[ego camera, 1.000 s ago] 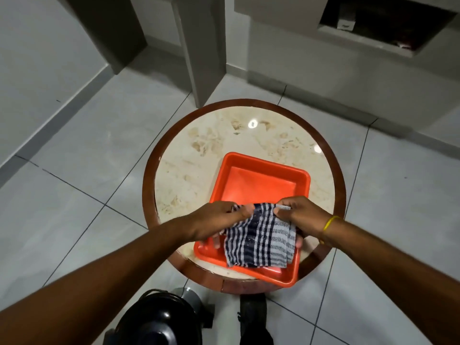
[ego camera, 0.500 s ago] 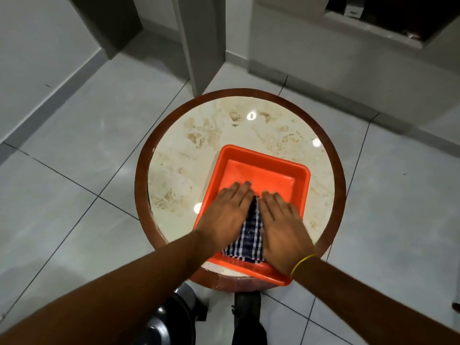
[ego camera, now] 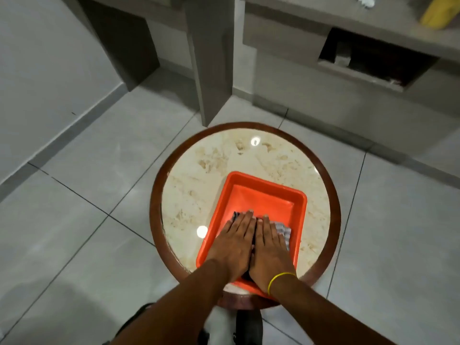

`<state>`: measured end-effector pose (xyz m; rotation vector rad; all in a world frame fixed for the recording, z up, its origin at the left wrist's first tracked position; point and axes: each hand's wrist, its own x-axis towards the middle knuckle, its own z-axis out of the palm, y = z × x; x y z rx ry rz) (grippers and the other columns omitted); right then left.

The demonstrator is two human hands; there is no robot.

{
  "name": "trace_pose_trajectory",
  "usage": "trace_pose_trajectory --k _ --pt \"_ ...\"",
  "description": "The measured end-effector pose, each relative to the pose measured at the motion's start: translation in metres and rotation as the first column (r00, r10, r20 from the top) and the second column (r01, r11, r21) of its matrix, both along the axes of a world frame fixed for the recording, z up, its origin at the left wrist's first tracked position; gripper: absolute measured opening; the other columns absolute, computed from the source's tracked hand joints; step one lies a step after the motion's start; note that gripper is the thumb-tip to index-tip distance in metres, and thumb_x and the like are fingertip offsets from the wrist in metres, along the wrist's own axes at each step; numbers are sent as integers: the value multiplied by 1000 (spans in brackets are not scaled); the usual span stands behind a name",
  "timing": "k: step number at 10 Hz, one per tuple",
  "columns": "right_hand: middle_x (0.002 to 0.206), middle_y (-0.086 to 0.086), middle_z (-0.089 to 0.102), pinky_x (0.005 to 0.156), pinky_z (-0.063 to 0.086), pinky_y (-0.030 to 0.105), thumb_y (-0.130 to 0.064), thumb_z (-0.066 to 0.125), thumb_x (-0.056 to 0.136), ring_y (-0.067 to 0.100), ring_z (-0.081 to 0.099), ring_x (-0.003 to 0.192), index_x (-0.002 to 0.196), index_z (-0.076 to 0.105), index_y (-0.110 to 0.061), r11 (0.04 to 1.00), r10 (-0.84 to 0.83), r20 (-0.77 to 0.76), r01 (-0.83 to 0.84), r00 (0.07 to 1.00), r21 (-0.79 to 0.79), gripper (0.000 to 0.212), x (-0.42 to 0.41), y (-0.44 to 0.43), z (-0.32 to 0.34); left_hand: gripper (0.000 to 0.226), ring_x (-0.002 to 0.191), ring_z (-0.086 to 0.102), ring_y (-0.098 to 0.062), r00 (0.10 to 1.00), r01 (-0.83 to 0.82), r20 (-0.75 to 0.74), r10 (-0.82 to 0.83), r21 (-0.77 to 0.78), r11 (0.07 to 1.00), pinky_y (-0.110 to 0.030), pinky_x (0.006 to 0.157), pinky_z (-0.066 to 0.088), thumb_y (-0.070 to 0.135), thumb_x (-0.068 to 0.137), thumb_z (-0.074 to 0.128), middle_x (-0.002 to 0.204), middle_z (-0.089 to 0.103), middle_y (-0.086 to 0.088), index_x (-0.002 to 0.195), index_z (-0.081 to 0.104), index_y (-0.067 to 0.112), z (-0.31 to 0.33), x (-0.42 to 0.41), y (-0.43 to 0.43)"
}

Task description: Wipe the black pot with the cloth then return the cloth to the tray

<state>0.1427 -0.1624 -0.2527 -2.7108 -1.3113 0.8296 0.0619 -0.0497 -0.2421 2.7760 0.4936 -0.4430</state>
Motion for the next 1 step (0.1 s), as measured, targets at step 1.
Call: trace_pose_trajectory --k 1 --pt "183 16 -2 136 -7 34 -37 34 95 30 7 171 174 11 -4 952 -3 145 -41 989 304 88 -8 20 50 68 161 21 -29 960 -147 248 131 44 988 -53 125 34 28 101 40 174 15 -14 165 29 6 52 -12 11"
